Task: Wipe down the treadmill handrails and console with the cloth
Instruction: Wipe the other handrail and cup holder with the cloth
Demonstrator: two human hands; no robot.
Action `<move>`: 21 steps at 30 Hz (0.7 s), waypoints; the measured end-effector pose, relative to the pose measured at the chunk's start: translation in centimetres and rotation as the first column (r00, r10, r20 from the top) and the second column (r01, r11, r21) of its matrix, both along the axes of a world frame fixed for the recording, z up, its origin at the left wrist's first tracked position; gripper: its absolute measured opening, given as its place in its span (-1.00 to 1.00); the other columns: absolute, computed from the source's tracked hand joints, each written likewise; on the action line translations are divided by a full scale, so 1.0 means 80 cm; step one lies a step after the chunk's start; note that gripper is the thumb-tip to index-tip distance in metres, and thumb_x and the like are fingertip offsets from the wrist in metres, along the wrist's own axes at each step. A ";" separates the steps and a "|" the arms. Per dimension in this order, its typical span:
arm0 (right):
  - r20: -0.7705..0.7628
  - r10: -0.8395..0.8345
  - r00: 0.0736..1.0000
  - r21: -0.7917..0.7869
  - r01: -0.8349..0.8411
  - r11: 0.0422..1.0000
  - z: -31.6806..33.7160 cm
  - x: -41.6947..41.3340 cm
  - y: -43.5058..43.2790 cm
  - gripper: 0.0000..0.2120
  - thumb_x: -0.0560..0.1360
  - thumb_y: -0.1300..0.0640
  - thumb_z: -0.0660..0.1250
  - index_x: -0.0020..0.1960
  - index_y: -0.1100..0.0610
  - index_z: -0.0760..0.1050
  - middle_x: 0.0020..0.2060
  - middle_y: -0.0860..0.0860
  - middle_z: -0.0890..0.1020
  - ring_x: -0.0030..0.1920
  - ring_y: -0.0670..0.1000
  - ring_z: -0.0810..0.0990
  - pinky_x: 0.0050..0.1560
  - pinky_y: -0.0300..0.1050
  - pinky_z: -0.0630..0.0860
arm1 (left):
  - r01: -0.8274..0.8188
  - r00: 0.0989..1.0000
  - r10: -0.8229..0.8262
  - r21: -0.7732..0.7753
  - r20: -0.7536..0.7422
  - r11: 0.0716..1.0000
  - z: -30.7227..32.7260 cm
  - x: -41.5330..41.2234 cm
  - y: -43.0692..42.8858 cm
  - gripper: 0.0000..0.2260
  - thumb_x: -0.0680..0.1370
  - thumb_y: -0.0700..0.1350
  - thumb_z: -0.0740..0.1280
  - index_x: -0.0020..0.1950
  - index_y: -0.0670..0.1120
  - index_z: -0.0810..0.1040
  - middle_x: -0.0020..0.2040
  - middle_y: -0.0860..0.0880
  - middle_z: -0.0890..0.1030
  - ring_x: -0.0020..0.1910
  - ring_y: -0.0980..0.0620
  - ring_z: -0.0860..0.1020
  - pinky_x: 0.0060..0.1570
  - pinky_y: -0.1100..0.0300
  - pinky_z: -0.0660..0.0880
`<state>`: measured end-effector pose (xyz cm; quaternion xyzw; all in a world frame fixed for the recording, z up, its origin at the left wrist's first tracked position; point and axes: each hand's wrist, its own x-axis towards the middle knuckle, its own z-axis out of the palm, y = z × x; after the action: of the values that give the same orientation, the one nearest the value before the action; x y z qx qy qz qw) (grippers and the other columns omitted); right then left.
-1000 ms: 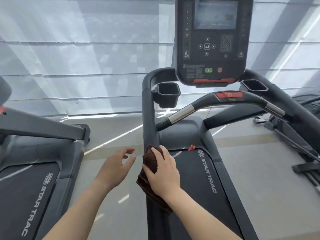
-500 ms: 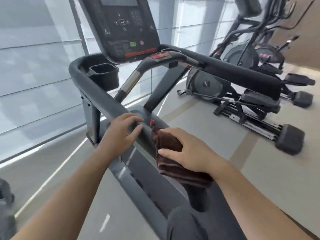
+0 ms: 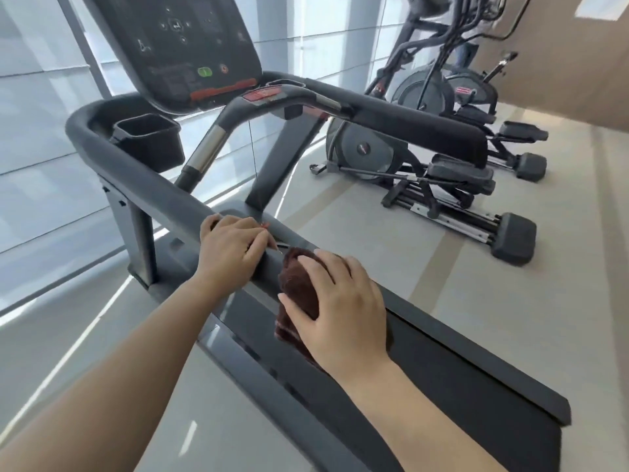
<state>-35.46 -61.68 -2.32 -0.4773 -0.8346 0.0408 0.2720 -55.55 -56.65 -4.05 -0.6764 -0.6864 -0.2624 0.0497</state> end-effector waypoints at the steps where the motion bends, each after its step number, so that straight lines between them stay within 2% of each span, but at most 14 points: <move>1: 0.048 0.009 0.999 0.007 -0.010 1.000 0.001 -0.006 0.000 -0.55 0.49 -0.21 0.21 0.29 -0.01 0.40 0.28 -0.02 0.48 0.26 0.14 0.42 0.09 0.16 0.47 | -0.004 1.000 0.004 0.021 0.006 1.000 -0.003 -0.001 -0.001 -0.55 0.53 0.03 -0.08 -0.27 0.16 0.59 -0.15 0.17 0.58 -0.06 0.10 0.43 0.12 0.06 0.11; 5: 0.055 0.039 0.998 -0.003 -0.038 0.999 0.000 -0.003 0.004 -0.53 0.49 -0.22 0.21 0.32 -0.02 0.37 0.30 -0.03 0.46 0.29 0.12 0.38 0.09 0.15 0.48 | -0.014 0.999 0.013 0.041 0.039 0.999 -0.005 -0.001 0.002 -0.57 0.54 0.02 -0.06 -0.27 0.16 0.59 -0.17 0.17 0.60 -0.06 0.10 0.45 0.14 0.02 0.15; 10: -0.255 -0.045 0.966 -0.066 0.029 0.997 -0.022 0.033 -0.012 -0.48 0.47 -0.24 0.23 0.32 0.02 0.41 0.29 -0.07 0.48 0.28 0.04 0.41 0.20 -0.01 0.45 | 0.007 1.000 -0.008 0.061 0.020 0.998 -0.009 -0.004 0.000 -0.57 0.54 -0.02 -0.05 -0.25 0.18 0.58 -0.14 0.19 0.58 -0.05 0.12 0.43 0.15 0.02 0.13; 12: -0.313 -0.099 0.944 -0.073 0.080 0.994 -0.027 0.034 -0.017 -0.48 0.48 -0.24 0.21 0.30 0.05 0.42 0.27 -0.05 0.50 0.26 0.04 0.43 0.25 -0.05 0.42 | 0.008 0.999 -0.013 0.101 0.046 0.995 -0.012 -0.003 -0.002 -0.58 0.54 -0.04 -0.03 -0.25 0.16 0.59 -0.14 0.17 0.59 -0.05 0.10 0.44 0.17 0.02 0.13; 15: -0.271 -0.213 0.939 0.013 0.225 0.974 -0.026 0.012 -0.023 -0.53 0.49 -0.20 0.22 0.25 0.08 0.46 0.23 -0.02 0.54 0.22 0.09 0.47 0.21 -0.01 0.43 | 0.026 0.997 -0.036 0.131 0.072 0.991 -0.014 -0.003 -0.005 -0.61 0.54 -0.07 0.00 -0.21 0.11 0.61 -0.14 0.15 0.59 -0.01 0.08 0.46 0.21 0.01 0.14; 18: -0.122 -0.319 0.940 0.146 0.335 0.931 -0.021 -0.022 -0.025 -0.57 0.49 -0.19 0.26 0.24 0.04 0.47 0.21 -0.01 0.55 0.23 0.14 0.47 0.12 0.10 0.47 | 0.085 0.995 -0.090 0.119 0.036 0.989 -0.015 -0.010 -0.006 -0.63 0.56 -0.05 0.01 -0.16 0.11 0.61 -0.12 0.14 0.58 -0.01 0.07 0.45 0.19 0.00 0.15; 21: 0.012 -0.409 0.912 0.197 0.399 0.896 -0.012 -0.068 -0.020 -0.58 0.46 -0.20 0.28 0.21 0.03 0.48 0.18 0.01 0.57 0.22 0.20 0.47 0.05 0.18 0.46 | 0.133 0.991 -0.134 0.129 0.001 0.983 -0.015 -0.015 -0.008 -0.64 0.56 -0.04 0.01 -0.13 0.08 0.60 -0.13 0.11 0.59 -0.05 0.04 0.47 0.14 -0.01 0.17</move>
<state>-40.88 -63.25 -3.25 -0.6130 -0.7241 -0.1090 0.2968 -56.74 -57.29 -5.23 -0.7150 -0.6213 -0.3124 0.0722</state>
